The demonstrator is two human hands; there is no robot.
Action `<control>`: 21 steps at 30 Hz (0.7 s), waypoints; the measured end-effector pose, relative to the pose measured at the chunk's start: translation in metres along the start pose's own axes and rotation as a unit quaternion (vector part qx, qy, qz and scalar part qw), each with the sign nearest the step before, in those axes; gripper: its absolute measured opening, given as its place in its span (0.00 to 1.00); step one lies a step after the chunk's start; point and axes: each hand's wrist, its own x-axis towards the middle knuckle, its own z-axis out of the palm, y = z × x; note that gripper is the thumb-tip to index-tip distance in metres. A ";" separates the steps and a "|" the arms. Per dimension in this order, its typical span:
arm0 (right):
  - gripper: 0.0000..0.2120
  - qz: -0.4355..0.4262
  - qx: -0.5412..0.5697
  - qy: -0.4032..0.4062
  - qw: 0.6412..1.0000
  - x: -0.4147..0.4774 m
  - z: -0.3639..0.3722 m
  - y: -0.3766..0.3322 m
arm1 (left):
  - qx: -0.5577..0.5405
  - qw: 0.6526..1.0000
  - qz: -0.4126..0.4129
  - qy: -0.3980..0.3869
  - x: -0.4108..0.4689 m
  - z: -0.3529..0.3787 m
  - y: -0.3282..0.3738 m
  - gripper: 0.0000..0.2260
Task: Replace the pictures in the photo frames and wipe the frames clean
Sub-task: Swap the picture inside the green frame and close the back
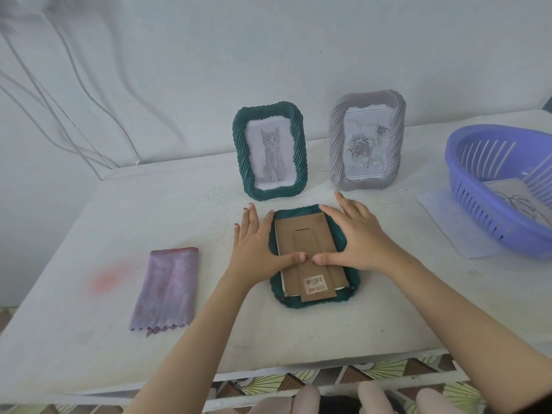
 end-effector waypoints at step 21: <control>0.55 0.040 0.015 -0.094 0.995 0.015 0.003 0.013 | 0.024 0.999 -0.023 -0.020 0.001 0.001 -0.003 0.51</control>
